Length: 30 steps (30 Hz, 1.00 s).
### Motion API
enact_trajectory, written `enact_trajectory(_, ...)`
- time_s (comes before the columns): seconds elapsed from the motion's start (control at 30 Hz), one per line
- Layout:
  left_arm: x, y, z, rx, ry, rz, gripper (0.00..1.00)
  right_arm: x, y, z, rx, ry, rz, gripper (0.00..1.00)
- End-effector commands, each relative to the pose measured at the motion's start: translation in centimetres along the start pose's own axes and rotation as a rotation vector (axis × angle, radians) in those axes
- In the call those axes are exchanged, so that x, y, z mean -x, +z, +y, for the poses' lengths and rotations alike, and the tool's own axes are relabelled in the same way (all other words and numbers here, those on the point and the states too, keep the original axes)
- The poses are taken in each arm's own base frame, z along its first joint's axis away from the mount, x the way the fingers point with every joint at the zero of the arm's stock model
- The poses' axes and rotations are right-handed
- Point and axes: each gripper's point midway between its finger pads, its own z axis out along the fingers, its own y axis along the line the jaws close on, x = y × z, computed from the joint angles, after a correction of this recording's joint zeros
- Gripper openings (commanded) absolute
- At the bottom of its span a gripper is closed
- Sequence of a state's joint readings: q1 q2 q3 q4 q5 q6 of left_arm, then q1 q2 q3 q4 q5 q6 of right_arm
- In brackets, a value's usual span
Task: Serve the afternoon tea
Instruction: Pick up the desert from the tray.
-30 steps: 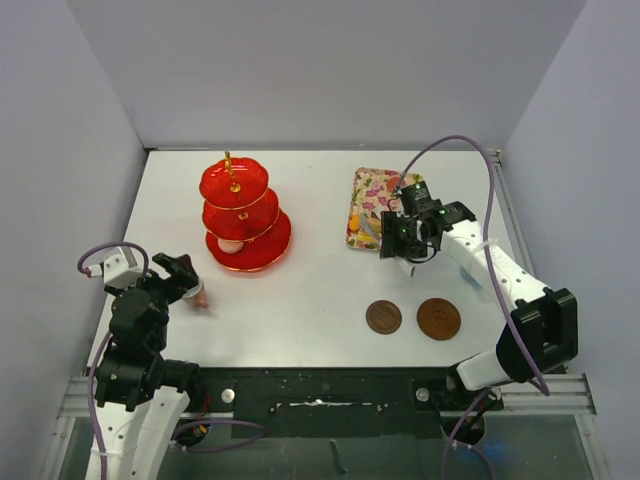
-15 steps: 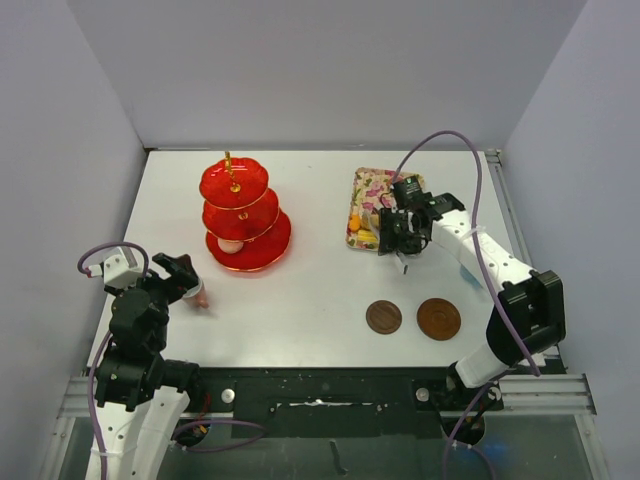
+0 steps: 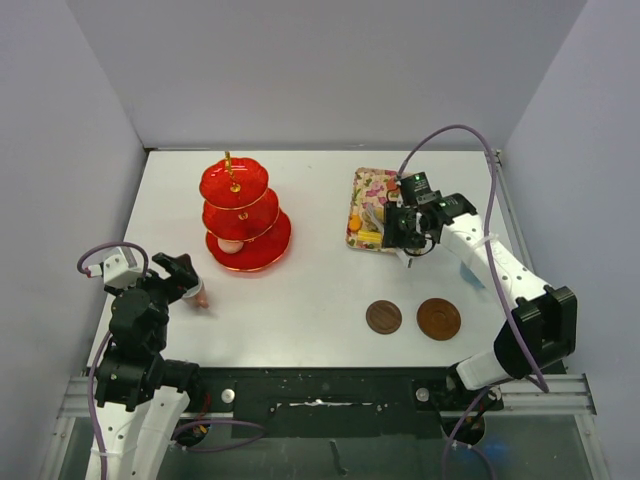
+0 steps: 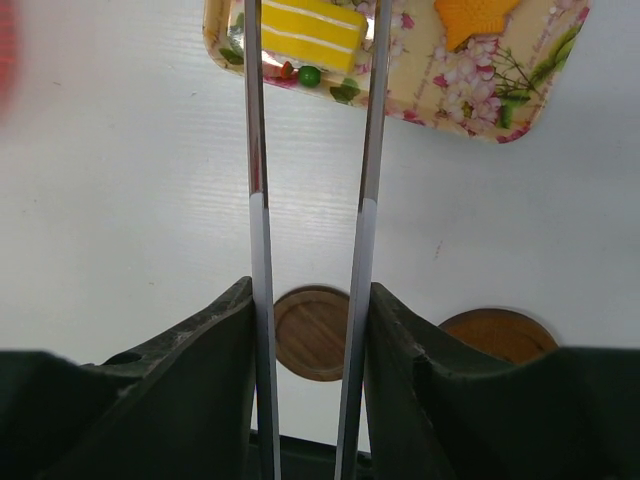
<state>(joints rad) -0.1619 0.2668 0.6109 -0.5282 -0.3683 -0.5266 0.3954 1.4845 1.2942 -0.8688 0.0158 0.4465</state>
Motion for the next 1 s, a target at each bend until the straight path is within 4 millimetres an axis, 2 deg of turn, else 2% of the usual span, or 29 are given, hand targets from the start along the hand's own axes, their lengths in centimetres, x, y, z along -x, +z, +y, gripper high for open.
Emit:
enact_trajectory(0.0, 1.1, 0.1, -0.9, -0.039, -0.006, -0.042, 0.81, 2.6, -2.2, 0.9, 0.031, -0.011, -0.122, 0.22)
enact_trajectory(0.13, 1.1, 0.1, -0.9, -0.038, -0.005, -0.040, 0.82, 2.8, -2.9, 2.1, 0.075, -0.038, -0.154, 0.21)
enact_trajectory(0.3, 1.1, 0.2, -0.9, -0.036, -0.004, -0.040, 0.82, 3.4, -5.1, 5.3, 0.166, -0.088, -0.236, 0.21)
enact_trajectory(0.4, 1.1, 0.2, -0.9, -0.035, -0.006, -0.041, 0.82, 3.2, -5.8, 7.4, 0.222, -0.111, -0.266, 0.21)
enact_trajectory(0.73, 1.1, 0.2, -0.8, -0.030, -0.003, -0.039, 0.82, 0.2, -4.9, 15.4, 0.349, -0.224, -0.296, 0.20)
enact_trajectory(0.87, 1.1, 0.2, -0.8, -0.030, -0.004, -0.040, 0.82, -0.7, -4.0, 17.4, 0.371, -0.263, -0.282, 0.20)
enact_trajectory(0.97, 1.1, 0.2, -0.8, -0.030, -0.004, -0.039, 0.82, -1.2, -3.1, 18.1, 0.374, -0.274, -0.263, 0.19)
